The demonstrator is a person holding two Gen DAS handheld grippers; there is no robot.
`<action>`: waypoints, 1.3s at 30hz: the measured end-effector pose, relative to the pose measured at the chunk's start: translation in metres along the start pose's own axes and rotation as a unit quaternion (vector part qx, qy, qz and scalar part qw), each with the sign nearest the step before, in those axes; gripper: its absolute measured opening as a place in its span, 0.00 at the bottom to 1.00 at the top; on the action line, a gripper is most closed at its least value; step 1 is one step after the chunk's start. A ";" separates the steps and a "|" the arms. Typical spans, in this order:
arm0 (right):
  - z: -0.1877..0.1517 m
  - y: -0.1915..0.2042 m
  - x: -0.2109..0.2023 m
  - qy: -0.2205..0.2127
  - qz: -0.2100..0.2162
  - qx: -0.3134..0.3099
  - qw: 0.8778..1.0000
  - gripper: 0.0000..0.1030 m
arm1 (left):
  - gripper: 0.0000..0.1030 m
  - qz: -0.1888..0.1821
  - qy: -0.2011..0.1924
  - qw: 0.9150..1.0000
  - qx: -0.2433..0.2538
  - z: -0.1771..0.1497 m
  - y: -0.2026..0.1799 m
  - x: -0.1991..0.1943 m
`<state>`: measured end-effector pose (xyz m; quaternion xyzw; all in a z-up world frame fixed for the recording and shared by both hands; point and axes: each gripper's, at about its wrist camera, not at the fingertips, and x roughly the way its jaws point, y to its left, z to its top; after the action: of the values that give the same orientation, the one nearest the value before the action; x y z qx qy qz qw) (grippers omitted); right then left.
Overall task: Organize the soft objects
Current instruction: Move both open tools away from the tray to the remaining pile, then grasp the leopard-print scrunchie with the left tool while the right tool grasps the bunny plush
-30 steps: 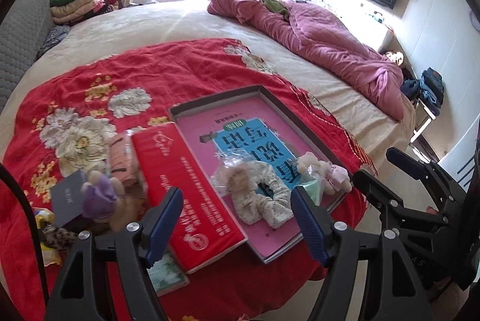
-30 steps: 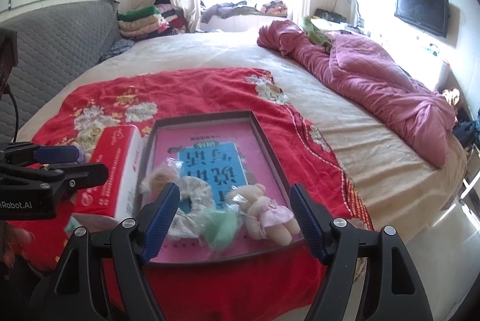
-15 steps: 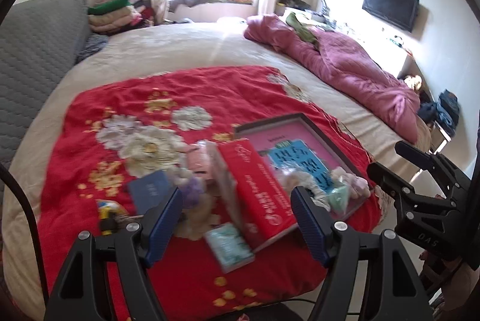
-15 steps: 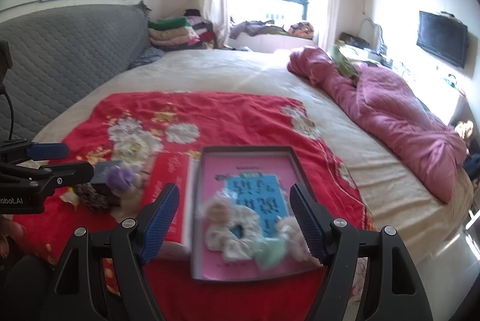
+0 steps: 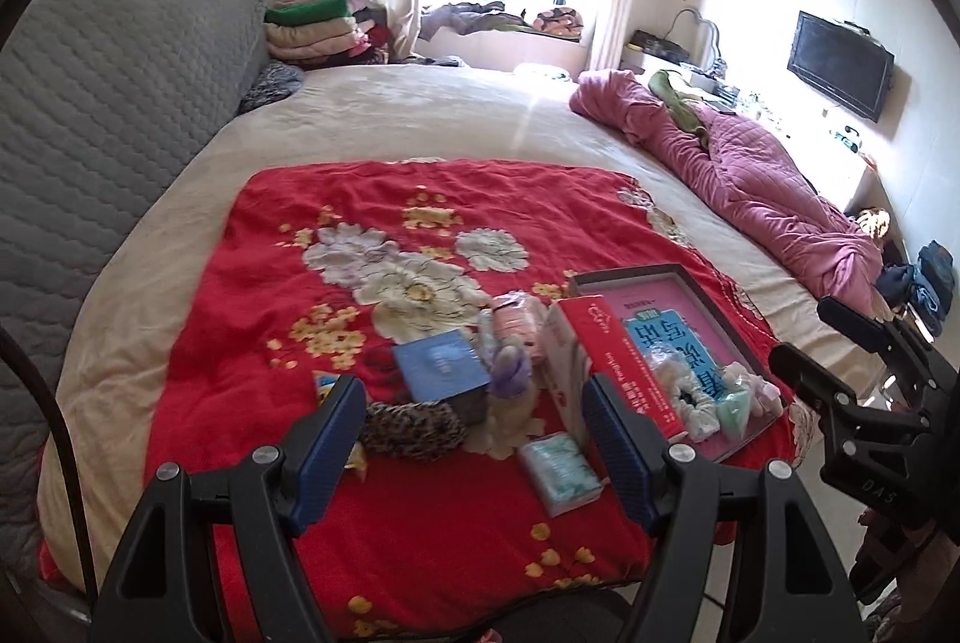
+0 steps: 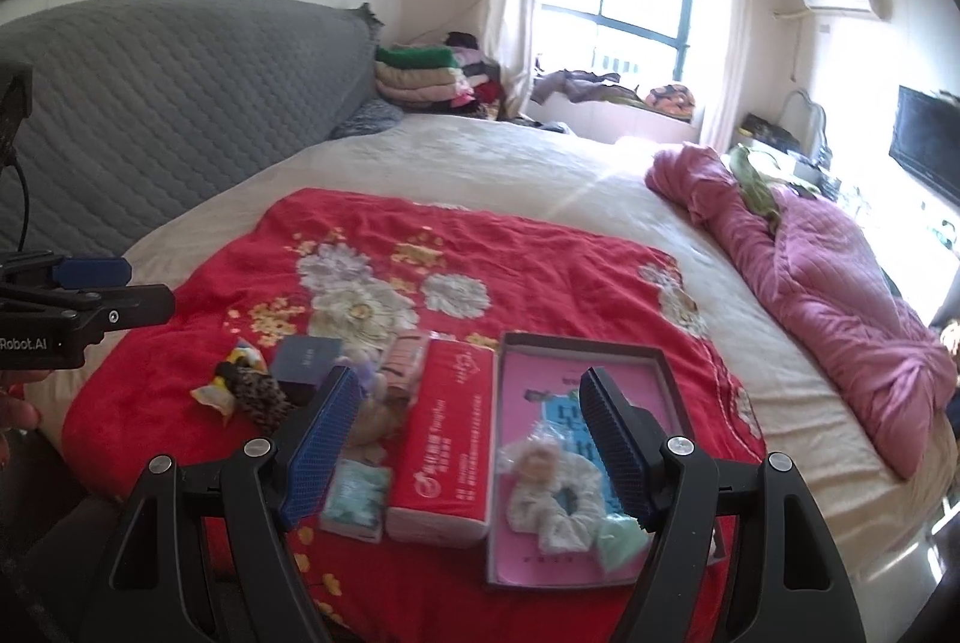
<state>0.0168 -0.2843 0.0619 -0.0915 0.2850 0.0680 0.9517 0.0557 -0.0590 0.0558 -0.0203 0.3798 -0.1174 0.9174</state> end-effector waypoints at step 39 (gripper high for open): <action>-0.027 0.073 0.125 0.087 0.068 -0.085 0.990 0.75 | 0.72 0.001 0.084 0.996 -0.041 -0.051 0.068 0.092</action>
<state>0.0931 -0.2093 -0.0394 -0.1583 0.3653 0.1486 0.9052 0.0960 -0.0118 -0.0524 -0.0474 0.4597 -0.1025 0.8809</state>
